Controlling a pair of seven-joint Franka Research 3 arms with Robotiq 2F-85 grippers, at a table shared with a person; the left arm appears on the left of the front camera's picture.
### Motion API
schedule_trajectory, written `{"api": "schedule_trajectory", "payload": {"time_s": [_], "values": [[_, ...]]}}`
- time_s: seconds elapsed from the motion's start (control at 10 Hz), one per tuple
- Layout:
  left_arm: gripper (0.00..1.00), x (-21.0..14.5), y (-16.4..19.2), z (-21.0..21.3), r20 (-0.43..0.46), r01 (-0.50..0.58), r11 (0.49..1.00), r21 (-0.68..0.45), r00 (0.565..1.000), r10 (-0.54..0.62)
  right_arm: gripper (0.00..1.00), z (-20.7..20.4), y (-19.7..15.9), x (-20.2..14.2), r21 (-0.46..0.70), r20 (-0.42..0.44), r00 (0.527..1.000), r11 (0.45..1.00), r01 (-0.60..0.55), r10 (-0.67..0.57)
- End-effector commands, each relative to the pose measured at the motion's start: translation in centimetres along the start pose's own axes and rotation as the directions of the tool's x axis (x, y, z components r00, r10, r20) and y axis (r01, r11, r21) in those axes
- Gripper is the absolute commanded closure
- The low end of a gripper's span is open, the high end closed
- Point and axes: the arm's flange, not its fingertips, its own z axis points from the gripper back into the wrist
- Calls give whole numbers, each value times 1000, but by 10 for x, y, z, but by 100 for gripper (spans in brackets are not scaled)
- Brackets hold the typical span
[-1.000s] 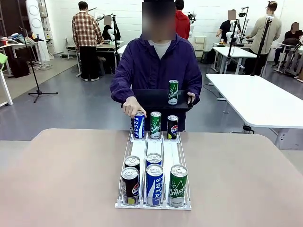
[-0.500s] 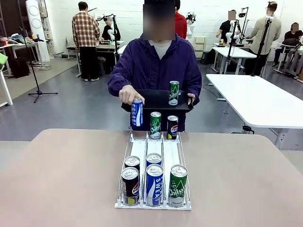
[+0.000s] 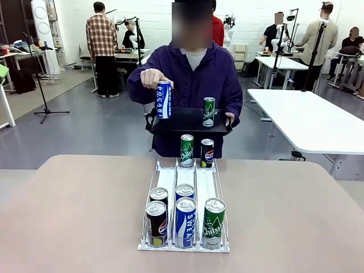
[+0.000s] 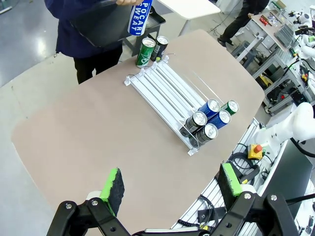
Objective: Retrieve and hand over the desired beverage to the person.
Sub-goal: Pick up another can of the same type that the person held from the Automatic Can Dispenser.
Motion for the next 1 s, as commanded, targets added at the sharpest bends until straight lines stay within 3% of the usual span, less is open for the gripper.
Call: {"api": "schedule_trajectory", "payload": {"time_s": [0.0, 0.9], "values": [[0, 1, 2, 1, 8, 19, 1000, -10, 1000, -19, 0, -2, -3, 0, 10, -3, 1000, 1000, -13, 13], [0, 1, 2, 1, 8, 19, 1000, -10, 1000, -19, 0, -2, -3, 0, 10, -3, 1000, 1000, -13, 13]]}}
